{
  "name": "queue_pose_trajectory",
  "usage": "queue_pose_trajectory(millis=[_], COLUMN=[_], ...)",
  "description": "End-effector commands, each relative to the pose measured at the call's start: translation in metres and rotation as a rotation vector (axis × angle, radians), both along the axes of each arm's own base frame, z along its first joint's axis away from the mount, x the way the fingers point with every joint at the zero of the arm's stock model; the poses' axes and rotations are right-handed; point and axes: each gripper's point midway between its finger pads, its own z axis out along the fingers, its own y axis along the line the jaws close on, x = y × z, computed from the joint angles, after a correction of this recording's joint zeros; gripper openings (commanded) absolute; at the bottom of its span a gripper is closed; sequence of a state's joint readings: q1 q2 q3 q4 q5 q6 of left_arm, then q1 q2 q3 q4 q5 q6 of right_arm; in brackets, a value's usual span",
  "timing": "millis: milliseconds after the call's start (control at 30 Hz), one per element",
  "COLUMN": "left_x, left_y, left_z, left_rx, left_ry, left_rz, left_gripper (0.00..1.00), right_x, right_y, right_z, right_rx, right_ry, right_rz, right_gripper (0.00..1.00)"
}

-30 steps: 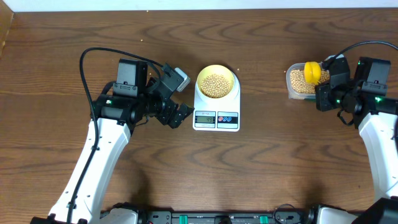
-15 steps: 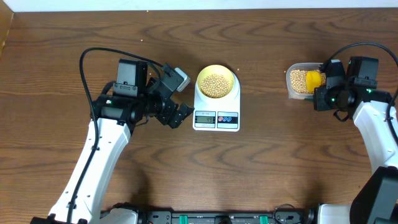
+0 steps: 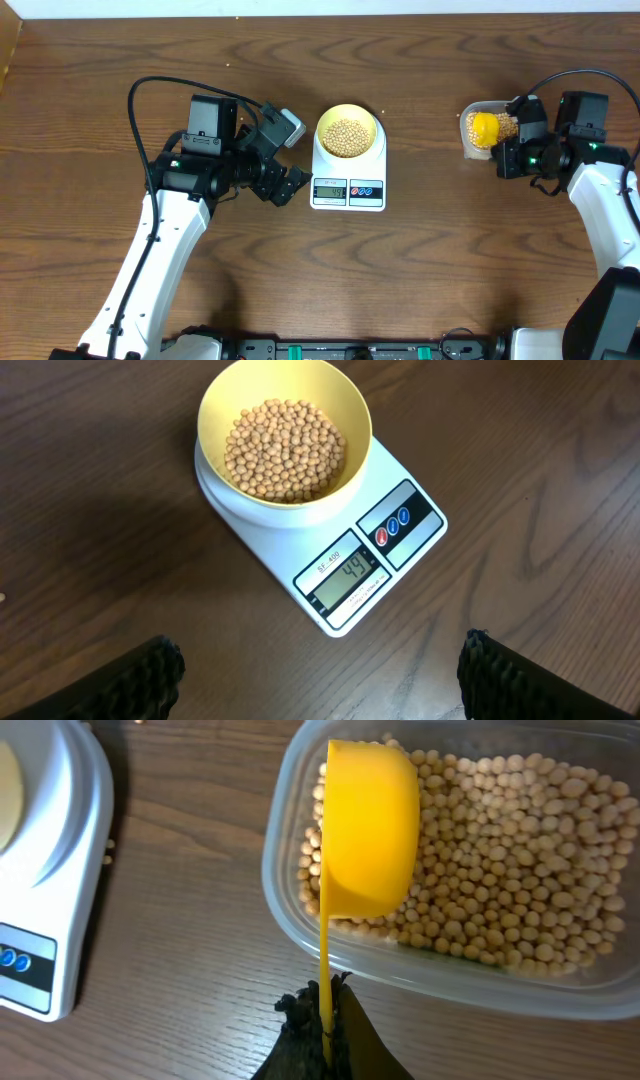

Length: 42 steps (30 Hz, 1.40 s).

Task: Scoop item into bowl and weigh 50g on scale
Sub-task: 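Scoop soybeans in the tub with the right gripper, then lift the filled scoop and carry it left over the bowl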

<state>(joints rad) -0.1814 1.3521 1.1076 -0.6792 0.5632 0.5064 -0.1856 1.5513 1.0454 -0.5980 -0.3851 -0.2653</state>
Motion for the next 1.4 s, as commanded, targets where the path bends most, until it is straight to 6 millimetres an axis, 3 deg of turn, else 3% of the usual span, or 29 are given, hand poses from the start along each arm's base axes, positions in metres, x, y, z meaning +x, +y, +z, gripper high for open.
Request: queue_pose_trajectory(millis=[0,300,633,833,967,1233,1367], left_x=[0.0,0.0,0.0,0.0,0.0,0.0,0.0], left_y=[-0.001,-0.001,-0.001,-0.001,-0.001,-0.001,-0.001], left_z=[0.008,0.008,0.008,0.008,0.008,0.008,0.008], left_rx=[-0.008,-0.007,-0.008,-0.008,-0.007,-0.007,-0.007], left_ry=[-0.027,-0.027,-0.027,-0.027,-0.027,-0.027,-0.027], left_rz=[-0.017,-0.017,-0.017,-0.017,-0.017,-0.017,-0.017], left_gripper=[0.9,0.9,0.9,0.9,0.9,0.9,0.9], right_x=[0.0,0.003,0.018,0.025,0.028,0.037,0.032], right_y=[0.007,-0.006,-0.01,0.019,0.036,0.116,0.146], right_z=[0.001,0.005,0.029,0.06,0.07,0.092,0.095], right_rx=[0.036,0.07,0.206,0.385,0.415,0.406,0.398], right_ry=[-0.002,-0.013,-0.113,-0.218,-0.258,-0.37,-0.39], right_rz=[0.014,-0.057,-0.076,0.05,0.117,0.338,0.416], right_gripper=[0.01,0.01,0.01,0.01,0.01,0.01,0.01])
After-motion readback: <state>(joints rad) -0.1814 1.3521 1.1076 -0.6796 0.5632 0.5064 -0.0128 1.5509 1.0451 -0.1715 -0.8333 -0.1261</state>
